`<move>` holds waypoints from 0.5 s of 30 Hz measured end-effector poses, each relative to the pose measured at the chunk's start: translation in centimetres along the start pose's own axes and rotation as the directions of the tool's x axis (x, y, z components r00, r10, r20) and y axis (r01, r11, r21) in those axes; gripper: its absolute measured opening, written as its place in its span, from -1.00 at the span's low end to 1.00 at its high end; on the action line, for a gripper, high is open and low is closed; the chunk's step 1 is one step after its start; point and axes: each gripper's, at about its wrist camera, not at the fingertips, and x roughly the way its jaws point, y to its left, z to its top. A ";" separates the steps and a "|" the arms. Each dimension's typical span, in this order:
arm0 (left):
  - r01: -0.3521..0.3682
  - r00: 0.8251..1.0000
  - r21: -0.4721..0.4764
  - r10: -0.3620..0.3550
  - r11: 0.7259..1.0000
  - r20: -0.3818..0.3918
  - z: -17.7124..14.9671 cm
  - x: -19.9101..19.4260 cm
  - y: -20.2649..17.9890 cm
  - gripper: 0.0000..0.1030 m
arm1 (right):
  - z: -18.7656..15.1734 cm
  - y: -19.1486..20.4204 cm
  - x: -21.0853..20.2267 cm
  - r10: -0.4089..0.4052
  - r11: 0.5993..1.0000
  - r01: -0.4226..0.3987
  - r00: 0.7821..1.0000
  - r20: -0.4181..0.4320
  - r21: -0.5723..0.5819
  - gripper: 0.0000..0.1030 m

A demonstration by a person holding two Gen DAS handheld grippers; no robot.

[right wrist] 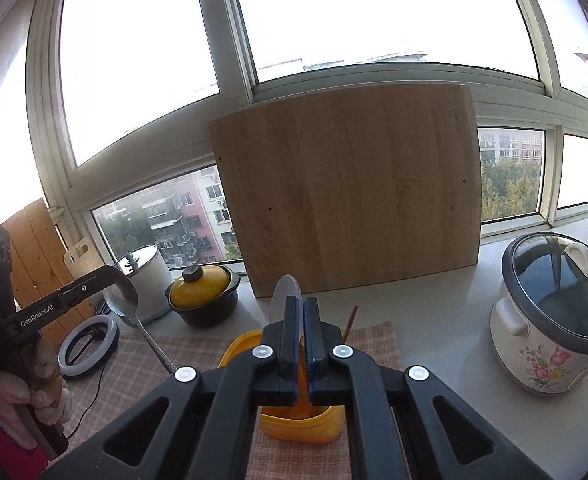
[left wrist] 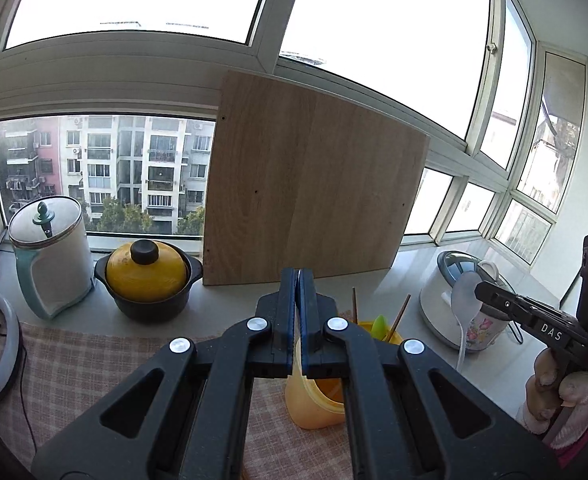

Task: Organize utensils
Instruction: 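Lift and carry the steel spoon with the left tool while the right carries the clear spoon to the container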

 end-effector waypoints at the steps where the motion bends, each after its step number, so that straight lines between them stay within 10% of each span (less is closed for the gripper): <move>1: -0.005 1.000 -0.004 0.005 1.000 -0.002 0.1 0.4 0.0 -1.00 | 0.2 0.0 0.4 -0.005 1.000 0.005 1.000 0.001 -0.001 -1.00; 15: -0.043 0.998 -0.015 0.042 0.999 -0.055 -0.1 5.8 0.0 -1.00 | 1.3 -0.8 6.3 -0.092 0.996 0.092 0.996 0.012 0.014 -1.00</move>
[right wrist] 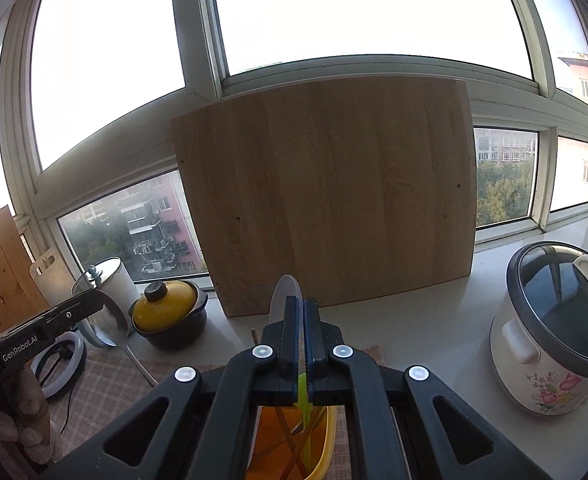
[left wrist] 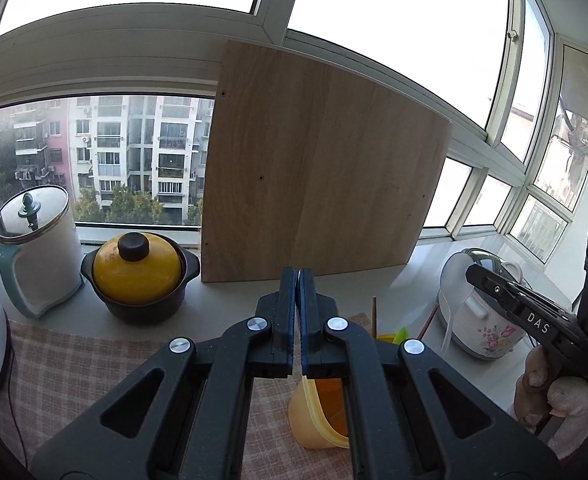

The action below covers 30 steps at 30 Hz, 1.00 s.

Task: Organize utensils
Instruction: 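Lift and carry the steel spoon with the left tool while the right carries the clear spoon to the container, then open the left tool dropping the steel spoon into the container while the right releases the clear spoon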

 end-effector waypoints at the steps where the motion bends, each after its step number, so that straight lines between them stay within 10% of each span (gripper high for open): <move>1: -0.002 1.000 0.002 0.002 1.000 -0.006 -0.1 0.3 0.0 -1.00 | 0.0 0.1 0.4 -0.009 1.000 0.009 1.000 0.001 0.000 -1.00; 30: 0.057 0.993 0.076 -0.049 0.995 -0.109 -4.7 1.2 -2.6 -0.99 | -5.4 0.4 2.0 0.019 1.000 -0.022 0.995 -0.103 -0.022 -1.00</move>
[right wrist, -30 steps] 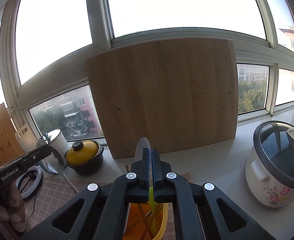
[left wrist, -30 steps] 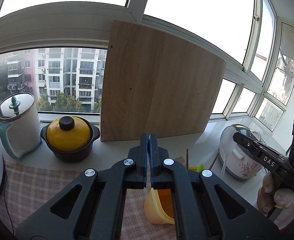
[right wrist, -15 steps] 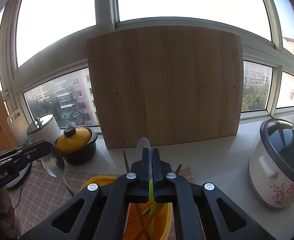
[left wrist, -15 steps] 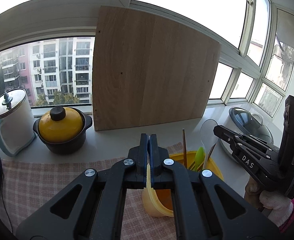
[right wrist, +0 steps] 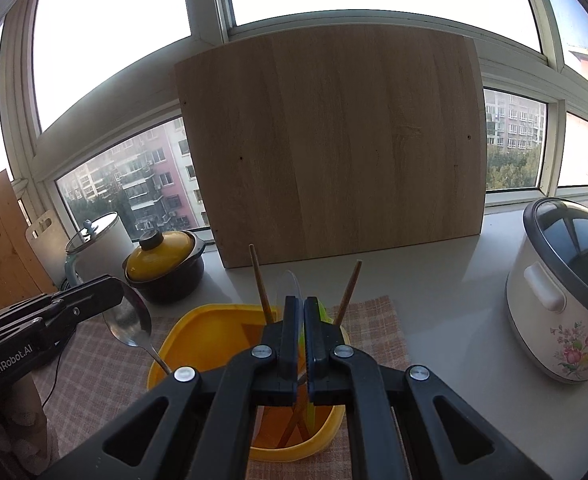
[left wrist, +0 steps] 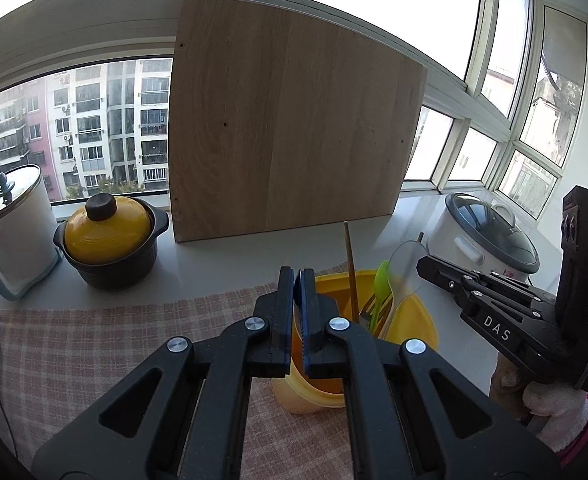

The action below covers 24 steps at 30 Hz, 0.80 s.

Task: Organize utensils
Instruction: 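Open the left tool dropping the steel spoon into the container while the right releases the clear spoon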

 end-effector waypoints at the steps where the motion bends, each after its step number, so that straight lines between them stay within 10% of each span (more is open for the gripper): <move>1: 0.004 1.000 -0.003 -0.004 1.000 -0.005 0.0 0.0 0.1 -0.99 | -0.1 -0.1 0.0 0.000 1.000 0.000 1.000 -0.004 0.005 -1.00; 11: 0.037 0.998 -0.003 -0.037 0.999 -0.048 -0.4 0.2 -0.2 -0.96 | -0.9 -0.3 -0.4 0.030 0.999 -0.029 0.999 -0.038 0.026 -0.94; 24: 0.030 0.999 0.000 -0.030 1.000 -0.036 -1.1 -2.6 0.9 -0.13 | -1.6 -1.0 -3.3 0.025 0.998 -0.025 1.000 0.003 0.049 0.39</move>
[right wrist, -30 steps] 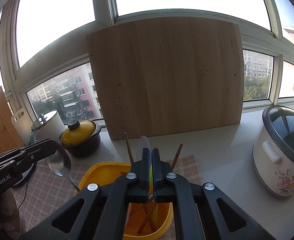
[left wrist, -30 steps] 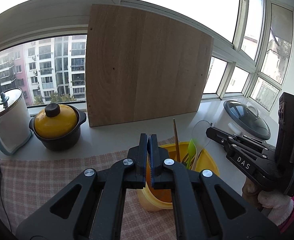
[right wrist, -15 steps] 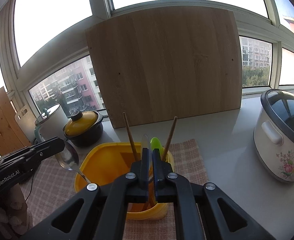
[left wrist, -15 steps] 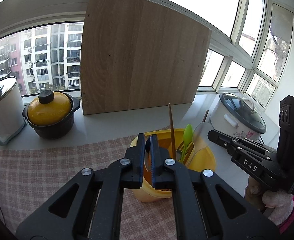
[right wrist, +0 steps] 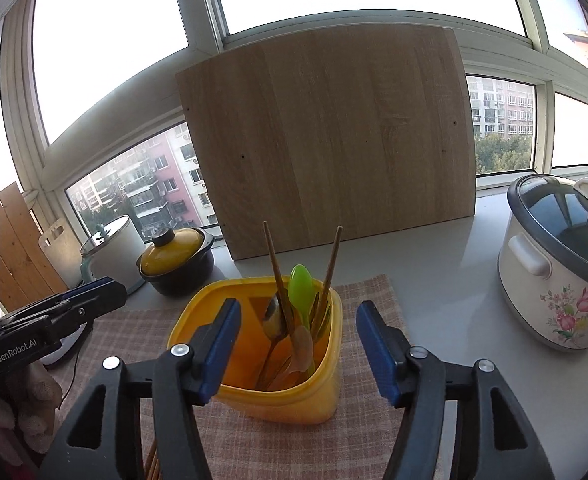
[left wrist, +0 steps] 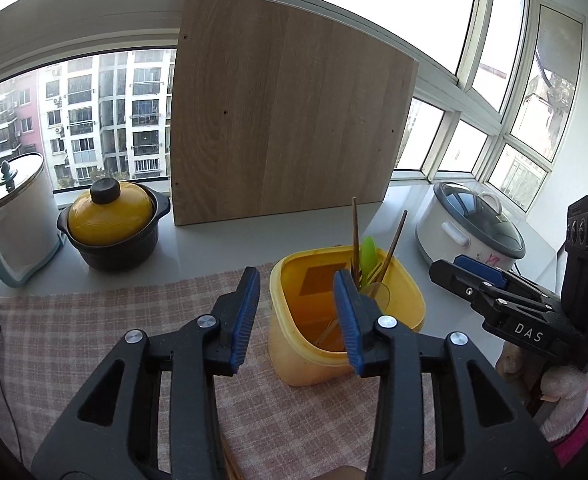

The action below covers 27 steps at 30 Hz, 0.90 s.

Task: Organize utensils
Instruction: 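Open the left tool dropping the steel spoon into the container while the right releases the clear spoon, then move both open tools down to the remaining wooden chopsticks on the tablecloth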

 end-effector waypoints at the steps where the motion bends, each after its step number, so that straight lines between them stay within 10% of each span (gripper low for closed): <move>1: -0.004 1.000 0.000 0.004 1.000 -0.002 -0.2 -0.2 0.2 -0.03 | -0.1 0.0 -0.4 -0.004 1.000 0.004 1.000 0.007 0.000 0.46; 7: -0.042 0.999 -0.028 0.041 0.999 -0.026 -1.6 -1.8 1.9 0.66 | -1.0 -0.3 -2.3 -0.018 1.000 0.018 0.999 0.031 0.003 1.00; 23: -0.156 0.970 0.035 0.160 0.987 -0.182 -8.6 -4.3 6.3 0.65 | -5.6 0.1 -5.0 -0.009 1.000 0.009 0.999 -0.037 0.004 1.00; 27: -0.179 0.951 0.053 0.187 0.982 -0.245 -10.9 -4.0 6.8 0.26 | -7.2 0.6 -5.1 0.002 1.000 -0.002 0.998 -0.061 0.007 1.00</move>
